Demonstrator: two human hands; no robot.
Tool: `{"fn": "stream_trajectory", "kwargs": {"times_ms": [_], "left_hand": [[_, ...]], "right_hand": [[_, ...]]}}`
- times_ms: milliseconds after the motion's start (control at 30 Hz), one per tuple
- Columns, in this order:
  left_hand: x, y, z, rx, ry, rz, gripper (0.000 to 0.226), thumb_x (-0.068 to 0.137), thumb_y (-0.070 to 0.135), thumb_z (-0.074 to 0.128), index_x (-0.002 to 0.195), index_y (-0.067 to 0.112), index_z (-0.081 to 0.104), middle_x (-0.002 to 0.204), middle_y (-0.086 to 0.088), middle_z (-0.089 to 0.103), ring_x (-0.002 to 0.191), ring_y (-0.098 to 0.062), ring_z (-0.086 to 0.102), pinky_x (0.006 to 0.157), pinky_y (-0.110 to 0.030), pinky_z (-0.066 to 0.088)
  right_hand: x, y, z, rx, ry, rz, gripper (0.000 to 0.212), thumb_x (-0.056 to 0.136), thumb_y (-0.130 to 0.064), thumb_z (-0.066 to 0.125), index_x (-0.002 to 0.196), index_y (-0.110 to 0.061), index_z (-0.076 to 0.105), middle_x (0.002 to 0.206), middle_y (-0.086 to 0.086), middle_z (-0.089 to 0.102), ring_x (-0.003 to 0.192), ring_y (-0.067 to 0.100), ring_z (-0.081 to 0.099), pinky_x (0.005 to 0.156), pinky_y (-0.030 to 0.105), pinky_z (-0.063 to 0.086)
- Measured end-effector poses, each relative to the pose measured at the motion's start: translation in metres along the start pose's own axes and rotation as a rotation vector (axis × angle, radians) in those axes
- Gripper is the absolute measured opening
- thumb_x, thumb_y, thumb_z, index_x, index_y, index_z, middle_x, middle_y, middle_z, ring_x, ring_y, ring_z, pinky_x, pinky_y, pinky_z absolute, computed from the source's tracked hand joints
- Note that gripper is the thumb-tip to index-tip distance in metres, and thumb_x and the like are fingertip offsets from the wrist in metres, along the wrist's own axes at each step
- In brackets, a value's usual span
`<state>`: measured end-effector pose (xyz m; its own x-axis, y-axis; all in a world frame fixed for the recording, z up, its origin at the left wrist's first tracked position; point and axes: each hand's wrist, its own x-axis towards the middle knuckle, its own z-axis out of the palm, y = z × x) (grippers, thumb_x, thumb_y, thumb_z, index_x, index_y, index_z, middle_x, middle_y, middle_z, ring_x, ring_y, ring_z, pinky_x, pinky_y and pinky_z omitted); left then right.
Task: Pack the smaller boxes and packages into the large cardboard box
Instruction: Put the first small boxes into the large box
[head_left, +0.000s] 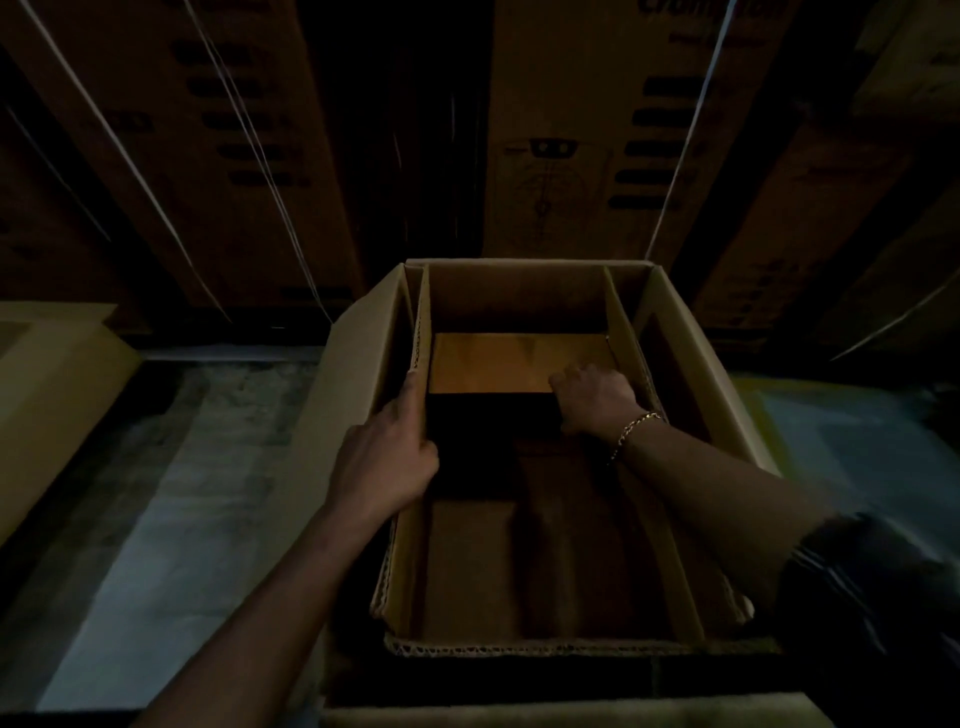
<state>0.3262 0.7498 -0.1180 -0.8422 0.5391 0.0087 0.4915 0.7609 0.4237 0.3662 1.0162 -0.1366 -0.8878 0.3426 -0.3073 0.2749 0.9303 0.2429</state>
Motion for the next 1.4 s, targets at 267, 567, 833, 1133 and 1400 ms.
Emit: {"fn": "stream_trajectory", "kwargs": {"times_ms": [267, 567, 833, 1133, 1400], "left_hand": [[0.021, -0.011, 0.009, -0.114, -0.02, -0.113, 0.091, 0.094, 0.037, 0.056, 0.154, 0.037, -0.012, 0.147, -0.005, 0.049, 0.098, -0.02, 0.064, 0.082, -0.037, 0.049], [0.024, -0.018, 0.006, -0.142, -0.048, -0.125, 0.087, 0.091, 0.027, 0.059, 0.155, 0.034, 0.0, 0.121, -0.011, 0.063, 0.077, -0.021, 0.061, 0.065, -0.034, 0.045], [0.053, 0.003, 0.009, -0.111, -0.092, -0.161, 0.076, 0.094, 0.029, 0.055, 0.153, 0.032, 0.007, 0.124, -0.01, 0.063, 0.089, -0.025, 0.064, 0.077, -0.037, 0.053], [0.05, 0.015, 0.006, -0.063, -0.1, -0.21, 0.082, 0.093, 0.023, 0.055, 0.155, 0.037, 0.003, 0.128, -0.011, 0.061, 0.097, -0.028, 0.065, 0.081, -0.04, 0.054], [0.05, 0.014, 0.005, -0.086, -0.109, -0.202, 0.079, 0.093, 0.024, 0.051, 0.155, 0.036, 0.003, 0.125, -0.008, 0.063, 0.095, -0.026, 0.065, 0.083, -0.043, 0.055]], "right_hand": [[0.04, 0.03, 0.013, -0.036, -0.026, 0.072, 0.055, 0.09, -0.035, 0.063, 0.139, -0.02, 0.042, 0.143, 0.006, 0.046, 0.133, 0.026, 0.043, 0.103, 0.044, 0.038], [0.066, 0.082, -0.031, 0.174, 0.222, 0.082, 0.035, 0.089, -0.043, 0.053, 0.117, -0.025, 0.062, 0.119, 0.005, 0.065, 0.107, 0.028, 0.062, 0.076, 0.037, 0.047], [0.114, 0.128, -0.069, 0.185, 0.409, 0.142, 0.038, 0.092, -0.052, 0.053, 0.107, -0.018, 0.06, 0.114, 0.011, 0.065, 0.113, 0.036, 0.055, 0.096, 0.051, 0.038], [0.137, 0.136, -0.066, 0.391, 0.298, 0.156, 0.045, 0.095, -0.055, 0.049, 0.118, -0.018, 0.058, 0.115, 0.011, 0.064, 0.11, 0.034, 0.059, 0.097, 0.057, 0.043], [0.056, 0.06, -0.062, 0.326, 0.382, -0.212, 0.033, 0.092, -0.05, 0.054, 0.116, -0.028, 0.057, 0.115, -0.001, 0.062, 0.106, 0.021, 0.059, 0.086, 0.039, 0.05]]}}
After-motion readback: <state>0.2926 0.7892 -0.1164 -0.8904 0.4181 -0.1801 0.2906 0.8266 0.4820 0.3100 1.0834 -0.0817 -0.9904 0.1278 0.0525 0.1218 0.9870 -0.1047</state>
